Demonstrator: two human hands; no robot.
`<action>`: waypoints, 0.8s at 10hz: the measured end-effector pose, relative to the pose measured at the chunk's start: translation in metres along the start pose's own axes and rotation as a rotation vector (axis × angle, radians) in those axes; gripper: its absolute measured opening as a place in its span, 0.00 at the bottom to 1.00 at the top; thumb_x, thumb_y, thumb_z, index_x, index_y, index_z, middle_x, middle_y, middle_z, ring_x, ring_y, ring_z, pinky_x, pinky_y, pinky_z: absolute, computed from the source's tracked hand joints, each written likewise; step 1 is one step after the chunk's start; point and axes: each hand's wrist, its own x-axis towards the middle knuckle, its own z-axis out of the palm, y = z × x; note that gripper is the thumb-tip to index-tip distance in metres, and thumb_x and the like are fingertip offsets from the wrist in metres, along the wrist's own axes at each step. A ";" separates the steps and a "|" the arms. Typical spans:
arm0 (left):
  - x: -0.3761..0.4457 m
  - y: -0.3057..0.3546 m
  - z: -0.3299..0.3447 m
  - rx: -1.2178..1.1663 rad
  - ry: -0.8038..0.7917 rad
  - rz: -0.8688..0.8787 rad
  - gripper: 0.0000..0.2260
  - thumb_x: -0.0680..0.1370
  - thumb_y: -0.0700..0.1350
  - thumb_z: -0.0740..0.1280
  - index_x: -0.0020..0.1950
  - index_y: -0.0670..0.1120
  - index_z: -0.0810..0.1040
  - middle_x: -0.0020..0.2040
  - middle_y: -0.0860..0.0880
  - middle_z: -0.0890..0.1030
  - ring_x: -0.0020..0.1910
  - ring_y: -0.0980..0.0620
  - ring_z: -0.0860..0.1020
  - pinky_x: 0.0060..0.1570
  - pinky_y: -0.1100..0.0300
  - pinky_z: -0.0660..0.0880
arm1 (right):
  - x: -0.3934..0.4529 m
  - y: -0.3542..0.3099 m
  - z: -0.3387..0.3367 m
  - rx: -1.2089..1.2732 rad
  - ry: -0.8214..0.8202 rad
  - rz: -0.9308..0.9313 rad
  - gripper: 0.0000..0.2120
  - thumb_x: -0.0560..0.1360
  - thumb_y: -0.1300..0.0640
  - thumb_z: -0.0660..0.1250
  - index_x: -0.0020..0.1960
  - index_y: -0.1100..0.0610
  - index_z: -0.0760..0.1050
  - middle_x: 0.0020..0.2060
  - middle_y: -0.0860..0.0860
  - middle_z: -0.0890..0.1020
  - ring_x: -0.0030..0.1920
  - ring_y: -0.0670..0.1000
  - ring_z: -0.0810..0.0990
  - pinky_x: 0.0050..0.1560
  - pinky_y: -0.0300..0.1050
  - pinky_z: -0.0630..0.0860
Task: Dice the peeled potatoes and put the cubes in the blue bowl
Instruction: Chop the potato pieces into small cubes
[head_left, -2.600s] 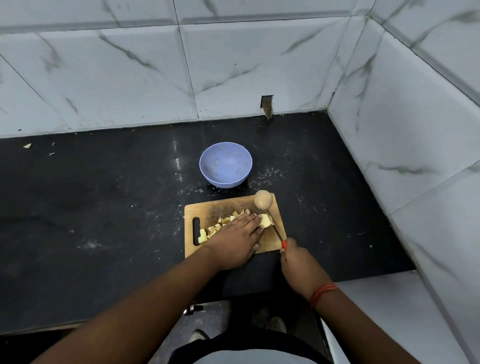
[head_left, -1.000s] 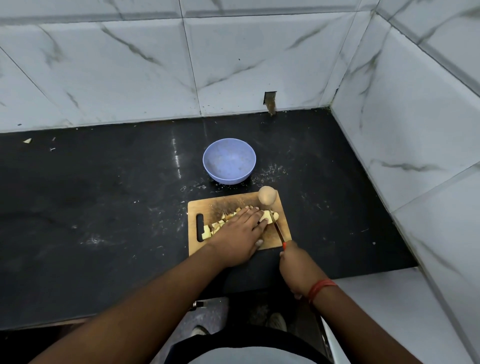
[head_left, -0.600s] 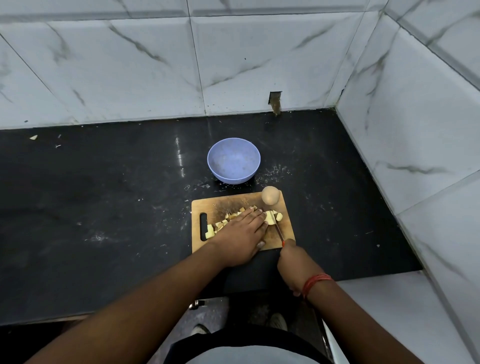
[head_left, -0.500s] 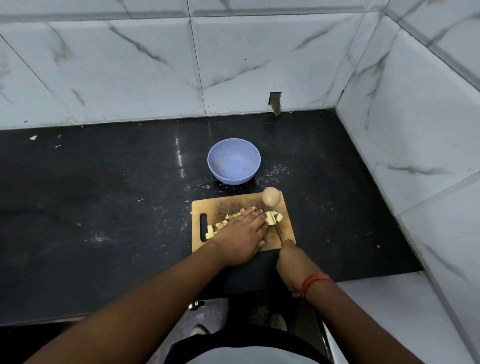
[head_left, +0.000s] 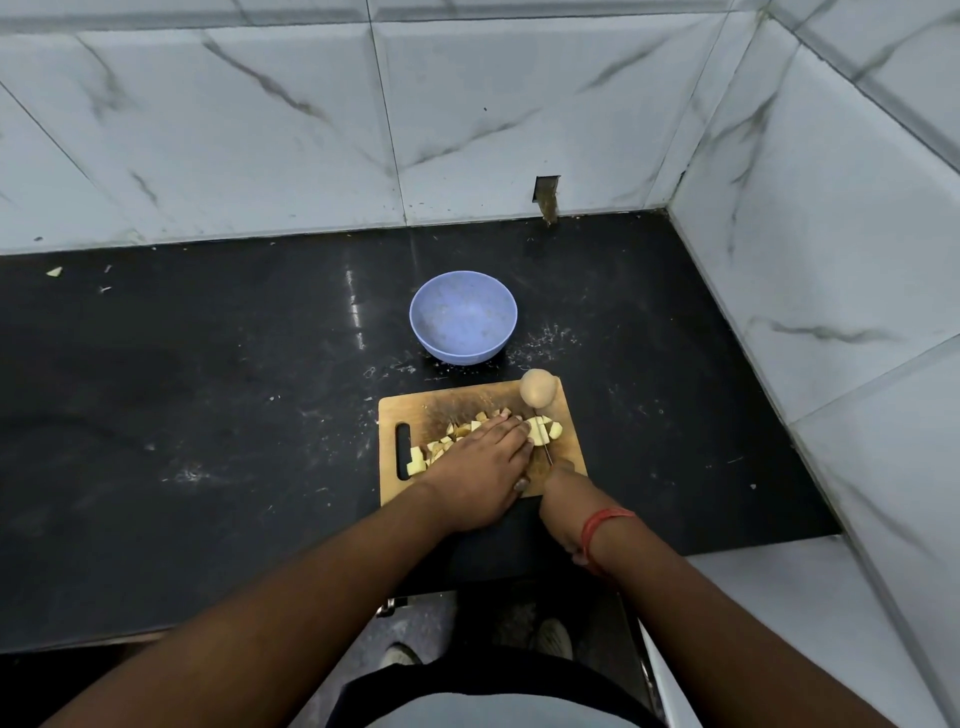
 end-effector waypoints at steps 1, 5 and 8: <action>0.001 0.001 0.002 0.002 -0.014 -0.001 0.26 0.85 0.53 0.55 0.78 0.40 0.63 0.79 0.40 0.61 0.80 0.42 0.56 0.74 0.55 0.38 | -0.003 0.009 0.012 0.055 -0.016 0.018 0.18 0.80 0.61 0.57 0.68 0.64 0.67 0.62 0.61 0.75 0.62 0.62 0.75 0.58 0.51 0.72; -0.002 0.002 0.004 -0.023 -0.016 -0.042 0.26 0.85 0.53 0.54 0.80 0.41 0.60 0.81 0.41 0.56 0.81 0.44 0.52 0.76 0.54 0.38 | -0.029 0.026 0.031 0.191 0.122 0.043 0.08 0.82 0.58 0.54 0.58 0.61 0.66 0.38 0.52 0.75 0.41 0.53 0.80 0.39 0.45 0.73; -0.002 -0.001 0.000 -0.038 -0.023 -0.037 0.25 0.85 0.52 0.54 0.80 0.42 0.60 0.81 0.42 0.58 0.80 0.44 0.54 0.75 0.56 0.38 | -0.017 0.004 0.017 0.190 0.077 0.130 0.08 0.80 0.60 0.53 0.59 0.58 0.63 0.35 0.51 0.70 0.38 0.57 0.82 0.34 0.52 0.81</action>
